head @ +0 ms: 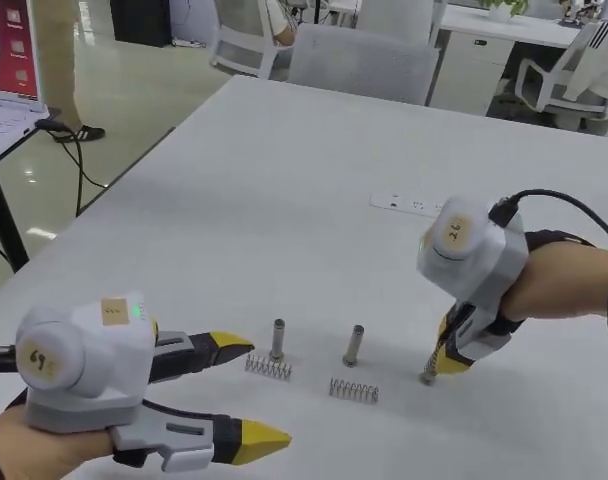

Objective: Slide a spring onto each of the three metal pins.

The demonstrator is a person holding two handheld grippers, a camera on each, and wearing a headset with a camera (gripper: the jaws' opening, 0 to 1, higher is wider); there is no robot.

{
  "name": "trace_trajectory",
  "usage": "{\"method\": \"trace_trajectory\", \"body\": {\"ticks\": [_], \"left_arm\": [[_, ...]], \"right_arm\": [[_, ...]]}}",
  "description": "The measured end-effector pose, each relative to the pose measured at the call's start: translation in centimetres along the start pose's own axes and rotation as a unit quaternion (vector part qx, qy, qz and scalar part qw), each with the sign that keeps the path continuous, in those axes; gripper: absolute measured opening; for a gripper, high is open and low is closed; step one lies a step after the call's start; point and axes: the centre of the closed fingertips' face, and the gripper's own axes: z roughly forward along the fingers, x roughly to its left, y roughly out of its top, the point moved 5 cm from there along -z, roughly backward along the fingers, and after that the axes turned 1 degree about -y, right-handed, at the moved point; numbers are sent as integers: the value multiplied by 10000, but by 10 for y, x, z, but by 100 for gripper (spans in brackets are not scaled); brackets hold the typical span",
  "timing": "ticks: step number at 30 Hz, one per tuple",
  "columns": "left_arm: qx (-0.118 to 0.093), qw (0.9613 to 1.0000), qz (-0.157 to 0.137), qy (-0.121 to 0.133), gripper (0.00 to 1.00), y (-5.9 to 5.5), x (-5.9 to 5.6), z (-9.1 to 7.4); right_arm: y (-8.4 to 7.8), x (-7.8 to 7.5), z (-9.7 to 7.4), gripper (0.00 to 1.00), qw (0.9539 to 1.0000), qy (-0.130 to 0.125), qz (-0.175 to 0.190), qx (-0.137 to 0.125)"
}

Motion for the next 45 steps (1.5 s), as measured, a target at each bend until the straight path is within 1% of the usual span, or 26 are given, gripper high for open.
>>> {"method": "trace_trajectory", "body": {"ticks": [10,19,29,36,45], "left_arm": [[-3,10000,0,10,57,-1,0,-1],[0,10000,-2,-6,57,0,0,0],[19,10000,12,-31,57,0,-1,1],[20,10000,19,-42,57,1,-2,1],[32,10000,28,-71,57,0,-3,2]], "right_arm": [[-2,3,9,8,9999,57,2,100],[-3,3,11,10,10000,58,34,39],[-3,3,9,18,9999,-10,86,-112],[-4,4,8,21,9997,-51,112,-190],[3,5,2,24,9989,-142,124,-433]]}}
